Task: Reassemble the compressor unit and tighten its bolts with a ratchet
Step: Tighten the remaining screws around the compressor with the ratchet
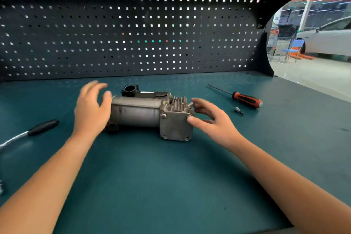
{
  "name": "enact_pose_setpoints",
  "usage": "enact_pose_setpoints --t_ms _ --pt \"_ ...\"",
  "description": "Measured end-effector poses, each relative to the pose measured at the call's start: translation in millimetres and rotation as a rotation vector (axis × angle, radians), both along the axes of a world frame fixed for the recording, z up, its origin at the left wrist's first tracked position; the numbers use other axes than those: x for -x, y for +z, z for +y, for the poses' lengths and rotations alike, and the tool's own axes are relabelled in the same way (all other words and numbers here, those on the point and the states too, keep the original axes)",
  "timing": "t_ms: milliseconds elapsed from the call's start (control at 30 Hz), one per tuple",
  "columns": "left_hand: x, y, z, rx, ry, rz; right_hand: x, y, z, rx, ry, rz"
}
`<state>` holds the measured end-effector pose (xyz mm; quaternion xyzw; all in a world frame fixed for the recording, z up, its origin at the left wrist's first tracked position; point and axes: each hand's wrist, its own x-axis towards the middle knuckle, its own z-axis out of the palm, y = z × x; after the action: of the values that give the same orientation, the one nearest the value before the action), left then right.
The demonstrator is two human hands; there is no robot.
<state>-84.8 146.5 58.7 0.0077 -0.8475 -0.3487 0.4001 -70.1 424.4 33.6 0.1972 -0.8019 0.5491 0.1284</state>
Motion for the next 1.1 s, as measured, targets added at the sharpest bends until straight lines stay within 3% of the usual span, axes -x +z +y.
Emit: enact_pose_setpoints --t_ms 133,333,533,767,967,1033,1100 --pt "5 -20 -11 -0.247 -0.085 -0.323 1 2 3 0.016 0.093 -0.035" --pt "10 -20 -8 -0.312 -0.046 -0.329 2 -2 3 0.041 0.084 -0.033" --pt "9 -18 -8 -0.259 -0.012 -0.299 2 -4 5 -0.107 -0.052 0.104" --pt "8 -18 -7 -0.232 0.003 -0.28 3 -4 8 -0.173 -0.056 0.149" --pt "-2 8 -27 -0.198 0.047 -0.053 3 -3 10 -0.154 -0.055 0.105" --pt "-4 10 -59 -0.075 0.114 -0.012 4 -4 11 -0.174 -0.06 0.088" --pt "-10 2 -109 0.178 0.275 -0.121 5 -2 11 -0.165 -0.097 0.1"
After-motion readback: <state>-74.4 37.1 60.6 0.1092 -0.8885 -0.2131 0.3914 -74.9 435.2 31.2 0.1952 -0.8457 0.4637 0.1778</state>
